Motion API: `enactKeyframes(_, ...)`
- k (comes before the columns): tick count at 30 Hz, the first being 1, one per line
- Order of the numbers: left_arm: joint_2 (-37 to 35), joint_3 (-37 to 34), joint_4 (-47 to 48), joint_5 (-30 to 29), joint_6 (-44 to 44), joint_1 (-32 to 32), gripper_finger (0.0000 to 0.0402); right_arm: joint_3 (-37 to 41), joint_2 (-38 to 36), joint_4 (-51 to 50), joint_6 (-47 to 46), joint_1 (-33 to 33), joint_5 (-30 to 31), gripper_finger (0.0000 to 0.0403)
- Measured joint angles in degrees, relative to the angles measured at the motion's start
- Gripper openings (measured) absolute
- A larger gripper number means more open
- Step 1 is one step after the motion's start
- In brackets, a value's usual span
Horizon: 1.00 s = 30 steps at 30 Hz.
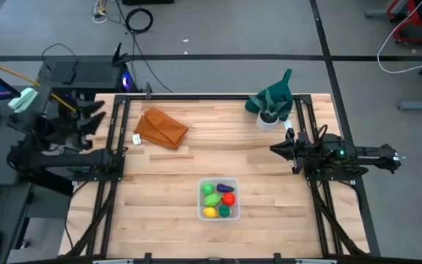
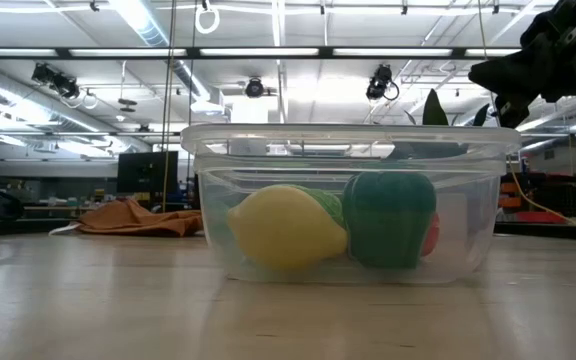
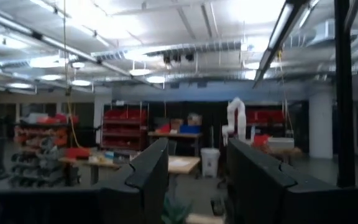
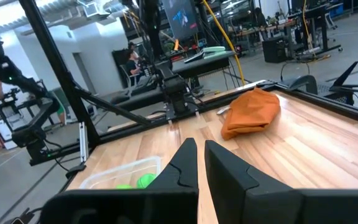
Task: Pick and placing Produce into tupperware
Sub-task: Return to Home Position
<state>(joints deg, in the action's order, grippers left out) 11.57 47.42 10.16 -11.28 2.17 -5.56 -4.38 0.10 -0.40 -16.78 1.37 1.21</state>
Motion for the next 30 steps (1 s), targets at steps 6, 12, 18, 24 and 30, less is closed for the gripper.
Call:
enactKeyframes(6, -3.15, -8.96, -0.27, 0.06, -2.99, 0.00, 0.0172, -0.02, 0.00, -0.01, 0.00, -0.01, -0.01, 0.0000)
enactKeyframes(12, -4.19, -16.23, -2.66, 1.29, -5.96, 0.02, 0.0172, -0.09, 0.00, 0.00, -0.02, -0.02, 0.00, 0.0000)
enactKeyframes(18, -4.20, -23.65, -12.53, 4.06, -7.10, 0.02, 0.0172, -0.09, 0.00, -0.04, -0.02, -0.02, 0.00, 0.0000)
enactKeyframes(24, -4.21, -31.22, -22.05, 5.63, -10.74, 0.00, 0.0172, -0.09, 0.00, -0.04, -0.02, -0.02, -0.01, 0.0000)
enactKeyframes(30, -4.21, -38.08, -32.46, 7.52, -13.55, 0.02, 0.0172, -0.09, 0.00, -0.04, -0.01, -0.02, 0.00, 0.0000)
